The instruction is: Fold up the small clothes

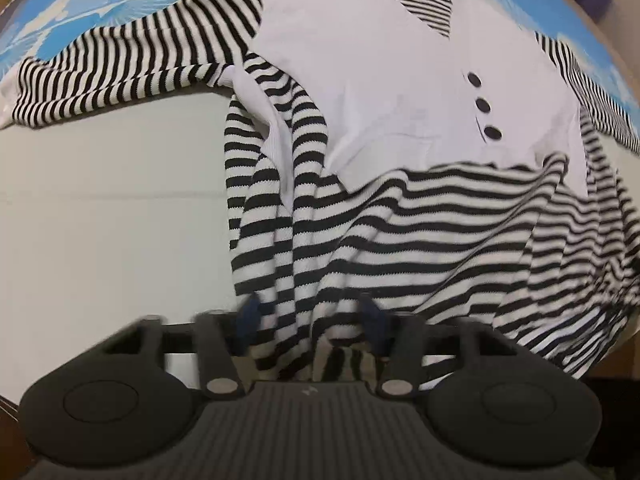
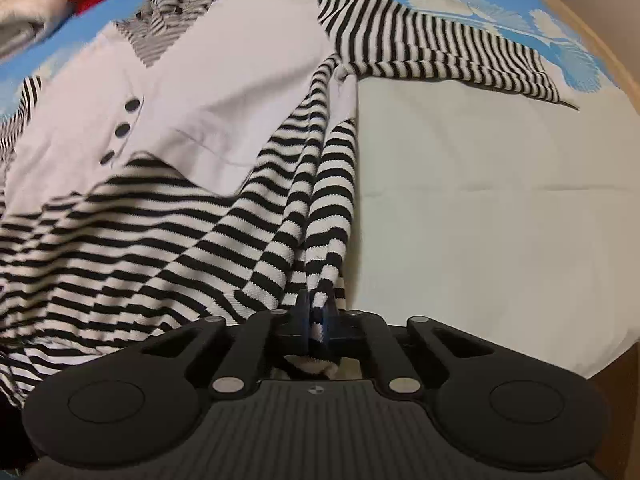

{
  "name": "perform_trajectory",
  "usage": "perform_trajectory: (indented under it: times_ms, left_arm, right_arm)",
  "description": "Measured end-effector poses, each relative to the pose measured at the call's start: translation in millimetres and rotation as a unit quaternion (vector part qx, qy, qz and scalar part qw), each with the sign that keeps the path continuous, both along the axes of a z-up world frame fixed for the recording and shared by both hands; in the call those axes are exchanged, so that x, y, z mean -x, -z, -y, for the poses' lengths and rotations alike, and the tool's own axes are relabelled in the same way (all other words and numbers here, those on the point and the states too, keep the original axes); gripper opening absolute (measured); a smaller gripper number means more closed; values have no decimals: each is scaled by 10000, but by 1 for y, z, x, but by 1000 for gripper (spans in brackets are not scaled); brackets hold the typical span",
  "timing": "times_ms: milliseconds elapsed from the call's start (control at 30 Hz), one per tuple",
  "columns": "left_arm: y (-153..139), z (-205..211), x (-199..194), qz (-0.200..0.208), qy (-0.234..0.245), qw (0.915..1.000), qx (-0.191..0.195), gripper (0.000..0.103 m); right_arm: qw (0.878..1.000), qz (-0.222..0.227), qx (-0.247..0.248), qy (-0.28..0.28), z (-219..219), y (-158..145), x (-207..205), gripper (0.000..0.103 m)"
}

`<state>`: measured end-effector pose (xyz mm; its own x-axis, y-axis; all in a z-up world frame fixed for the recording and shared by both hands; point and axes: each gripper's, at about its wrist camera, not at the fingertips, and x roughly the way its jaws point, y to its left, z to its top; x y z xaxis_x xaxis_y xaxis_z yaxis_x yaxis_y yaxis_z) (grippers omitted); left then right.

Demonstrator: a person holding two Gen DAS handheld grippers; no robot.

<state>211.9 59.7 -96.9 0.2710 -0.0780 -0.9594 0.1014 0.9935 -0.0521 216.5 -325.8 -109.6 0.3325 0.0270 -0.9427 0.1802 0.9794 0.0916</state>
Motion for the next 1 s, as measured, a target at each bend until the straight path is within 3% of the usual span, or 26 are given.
perform_trajectory:
  times_ms: [100,233,267,333,433,467,533,600,700,800,867,1000]
  left_arm:
    - [-2,2,4,142,270,9994,-143,3]
    - [-30,-6,15,1052,228,9940,-171,3]
    - [-32,-10,16,1067,188,9940,-143,3]
    - [-22,-13,15,718,185,9972,-130,3]
    - [-7,0,19,313,638,9971,-262,11]
    - [-10,5,20,456,721,9956,-398,14]
    - [-25,9,24,1012,734,9910,-483,25]
    - [-40,12,26,1466,736,9863,-200,46]
    - [-42,23,27,1505,925,9843,41,47]
    - [-30,36,26,1204,1310,9840,27,47]
    - [-16,47,28,934,1503,9841,-154,47]
    - [12,59,34,315,1755,9815,-701,46]
  right_arm:
    - [9999,33,-131,54,10,-5,7,3]
    - [9995,86,-309,-25,20,-12,14,3]
    - [9995,52,-312,-57,21,-12,15,3]
    - [9995,-105,-255,-151,20,-8,16,3]
    - [9995,-230,-15,-227,15,-2,14,5]
    - [9995,-208,98,-218,16,-4,13,7]
    - [9991,119,358,-216,11,-13,12,24]
    - [9952,665,647,-321,3,-29,12,30]
    - [9895,1096,609,-719,-14,-41,10,38]
    - [9835,1081,464,-1378,-40,-37,6,42]
    - [9800,923,389,-1720,-56,-28,4,45]
    - [9736,100,631,-2190,-80,5,-1,49]
